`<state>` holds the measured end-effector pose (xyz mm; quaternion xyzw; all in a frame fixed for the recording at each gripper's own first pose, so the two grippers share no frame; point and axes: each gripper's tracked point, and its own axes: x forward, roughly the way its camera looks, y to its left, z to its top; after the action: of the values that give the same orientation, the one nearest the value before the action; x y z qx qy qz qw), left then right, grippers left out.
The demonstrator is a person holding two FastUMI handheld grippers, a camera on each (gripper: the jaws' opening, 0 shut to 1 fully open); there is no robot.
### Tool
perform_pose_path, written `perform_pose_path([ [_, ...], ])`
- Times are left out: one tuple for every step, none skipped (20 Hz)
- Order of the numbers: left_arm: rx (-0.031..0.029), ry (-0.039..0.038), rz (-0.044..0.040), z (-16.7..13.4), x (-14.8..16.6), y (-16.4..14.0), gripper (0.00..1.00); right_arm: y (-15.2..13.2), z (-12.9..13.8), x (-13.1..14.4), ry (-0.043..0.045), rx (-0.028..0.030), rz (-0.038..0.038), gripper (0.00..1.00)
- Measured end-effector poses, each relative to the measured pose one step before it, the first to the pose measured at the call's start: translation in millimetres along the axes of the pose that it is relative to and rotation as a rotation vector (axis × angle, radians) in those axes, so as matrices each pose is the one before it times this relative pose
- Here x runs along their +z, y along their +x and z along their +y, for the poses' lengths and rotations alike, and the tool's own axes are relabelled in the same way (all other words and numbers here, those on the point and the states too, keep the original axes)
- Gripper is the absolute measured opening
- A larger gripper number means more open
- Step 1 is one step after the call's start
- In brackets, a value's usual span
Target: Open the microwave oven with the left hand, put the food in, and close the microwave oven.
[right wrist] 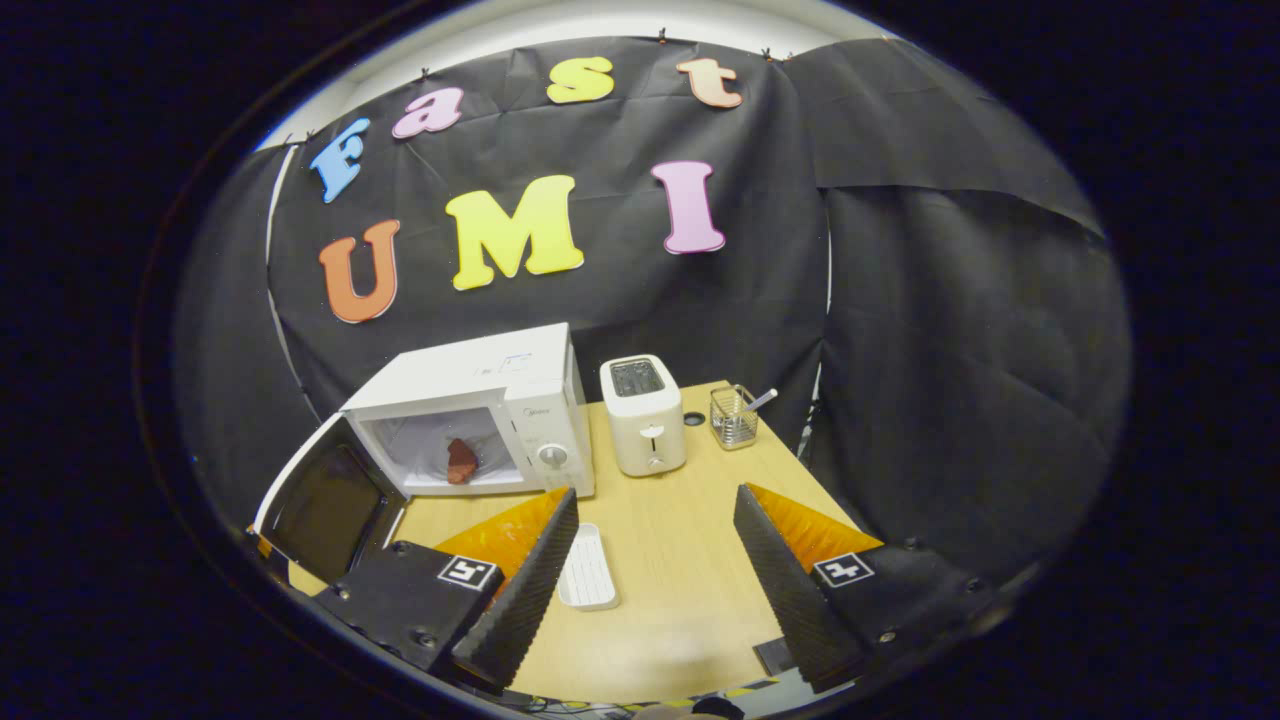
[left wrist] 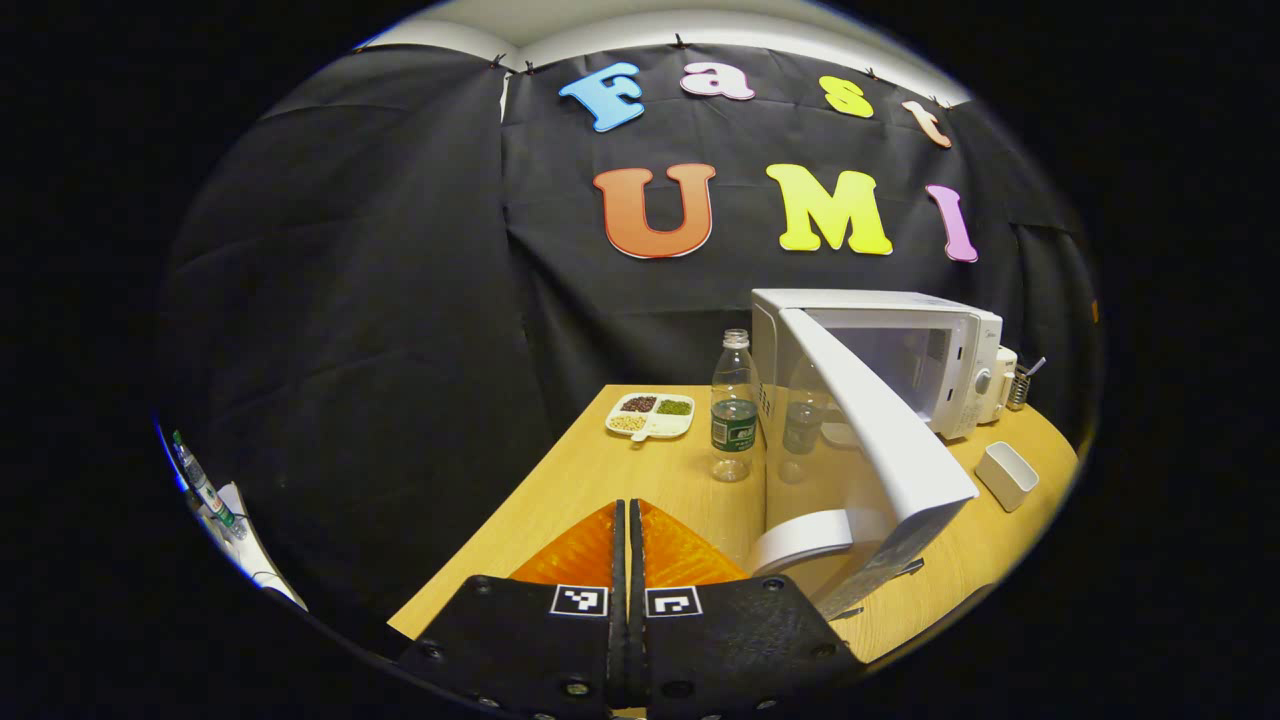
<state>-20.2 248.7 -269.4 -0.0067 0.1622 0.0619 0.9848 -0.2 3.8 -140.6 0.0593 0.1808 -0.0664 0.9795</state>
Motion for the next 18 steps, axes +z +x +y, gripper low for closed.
perform_pose_path([
  [-0.01263,0.00892,0.00563,-5.44,-2.69,-1.0,0.0,0.08,0.84,-2.04,-0.00017,0.00016,0.00575,1.0],
  [-0.01693,0.00619,-0.00077,-6.78,-0.08,-1.77,0.0,-0.58,0.05,-0.95,0.00185,0.00195,0.00372,0.89],
  [0.00048,0.01408,-0.00573,-0.53,1.09,-1.08,0.0,-0.17,1.35,-2.07,0.00085,0.00503,0.0053,1.0],
  [-0.01213,-0.00107,0.00427,-4.76,0.18,-1.83,0.0,-0.49,-0.19,-1.74,-0.00268,0.00088,0.00308,1.0],
  [-0.0114,-0.00571,0.00019,-6.0,0.11,0.11,0.0,-0.61,-1.2,-0.49,-0.00499,-0.00261,-0.00168,1.0],
  [-0.01644,-0.00192,0.001,-7.04,1.37,-1.62,0.0,-1.07,-0.28,-1.18,-0.00263,0.00275,0.00344,1.0],
  [-0.01045,0.00587,0.00085,-6.57,0.25,-1.16,0.0,-0.16,0.37,-3.88,-0.00017,0.0042,0.00937,0.9],
  [-0.00827,0.0087,-0.00082,-6.89,0.6,0.13,0.0,0.42,-0.46,-1.9,0.00489,0.00278,0.00575,0.9],
  [-0.01672,0.00525,-0.00247,-7.53,2.0,-4.02,0.0,2.45,0.07,-0.4,0.00547,0.00626,0.00493,1.0],
  [-0.01672,0.00226,-0.00129,-9.94,1.69,-0.92,0.0,1.6,-0.58,-1.2,0.00188,0.00183,0.00743,1.0],
  [-0.01197,0.00321,-0.00371,-9.36,2.67,-0.37,0.0,1.99,-1.54,-2.65,-0.00017,0.00326,0.00691,1.0],
  [-0.01392,0.00077,0.006,-10.41,1.81,-0.3,0.0,0.46,-1.14,-0.75,0.00158,0.00287,0.0031,0.9],
  [-0.01498,-0.00293,-0.00356,-9.29,3.72,0.42,0.0,0.89,-0.89,0.19,0.00057,0.00205,0.00347,1.0],
  [-0.02202,-0.00513,-0.0059,-12.65,3.38,-1.04,0.0,1.27,-1.34,0.06,0.00189,0.00499,0.00232,1.0],
  [-0.01503,0.00122,-0.00704,-10.82,4.35,0.91,0.0,1.72,-1.65,-1.3,0.00016,0.00078,0.00641,1.0],
  [-0.01389,0.00664,-0.00143,-11.82,2.14,2.29,0.0,2.75,-2.61,0.15,-0.0002,0.0044,0.00408,1.0],
  [-0.00866,0.00455,0.0013,-9.07,2.61,2.44,0.0,2.74,-1.4,0.54,-0.00094,0.00346,0.00574,1.0],
  [-0.01975,-0.00219,-0.00755,-12.44,4.86,1.21,0.0,3.02,-2.18,1.56,-0.00089,0.00431,0.00365,1.0],
])
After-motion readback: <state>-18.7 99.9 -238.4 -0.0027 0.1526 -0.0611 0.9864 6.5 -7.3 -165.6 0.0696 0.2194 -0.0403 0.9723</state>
